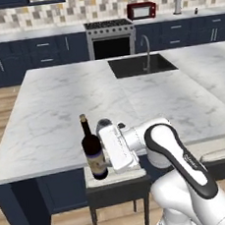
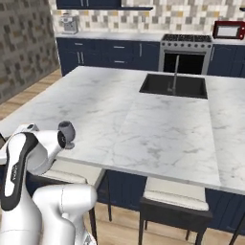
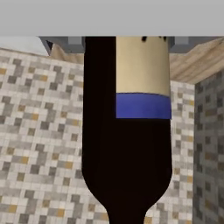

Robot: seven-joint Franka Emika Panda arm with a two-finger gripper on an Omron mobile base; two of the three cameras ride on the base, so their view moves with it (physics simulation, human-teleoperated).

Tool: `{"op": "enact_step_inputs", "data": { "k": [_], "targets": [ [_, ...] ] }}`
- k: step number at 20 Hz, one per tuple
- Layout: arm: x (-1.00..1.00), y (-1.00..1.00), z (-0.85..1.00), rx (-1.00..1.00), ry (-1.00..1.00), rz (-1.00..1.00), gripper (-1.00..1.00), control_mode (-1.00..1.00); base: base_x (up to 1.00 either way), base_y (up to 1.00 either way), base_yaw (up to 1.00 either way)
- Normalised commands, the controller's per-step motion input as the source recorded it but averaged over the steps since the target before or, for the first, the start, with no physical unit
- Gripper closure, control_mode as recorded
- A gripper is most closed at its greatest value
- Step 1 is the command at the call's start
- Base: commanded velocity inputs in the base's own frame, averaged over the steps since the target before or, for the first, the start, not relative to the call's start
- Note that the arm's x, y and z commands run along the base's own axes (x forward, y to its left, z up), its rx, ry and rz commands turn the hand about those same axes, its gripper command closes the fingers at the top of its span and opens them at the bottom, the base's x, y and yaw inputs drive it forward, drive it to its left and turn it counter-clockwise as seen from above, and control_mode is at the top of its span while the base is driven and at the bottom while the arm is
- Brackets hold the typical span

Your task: There is a wine glass and glass cup on the dining counter. Place the wine bottle next to the wine glass and the juice bottle next to the glass cup.

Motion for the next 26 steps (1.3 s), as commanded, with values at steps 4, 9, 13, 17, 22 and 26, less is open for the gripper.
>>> {"op": "enact_step_inputs", "data": {
  "k": [4, 9, 13, 17, 22, 26],
  "targets": [
    [0.00, 0.00, 0.00, 0.00, 0.00, 0.00, 1.00, 1.00, 0.49, 0.26, -0.07],
    [0.00, 0.00, 0.00, 0.00, 0.00, 0.00, 1.00, 1.00, 0.27, 0.13, -0.02],
    [0.00, 0.00, 0.00, 0.00, 0.00, 0.00, 1.00, 1.00, 0.04, 0.05, 0.00],
    [0.00, 0.00, 0.00, 0.00, 0.00, 0.00, 1.00, 1.00, 0.03, 0.02, 0.00],
    [0.00, 0.00, 0.00, 0.00, 0.00, 0.00, 1.00, 1.00, 0.01, 0.00, 0.00],
    [0.00, 0.00, 0.00, 0.00, 0.00, 0.00, 1.00, 1.00, 0.00, 0.00, -0.01]
  ]
}}
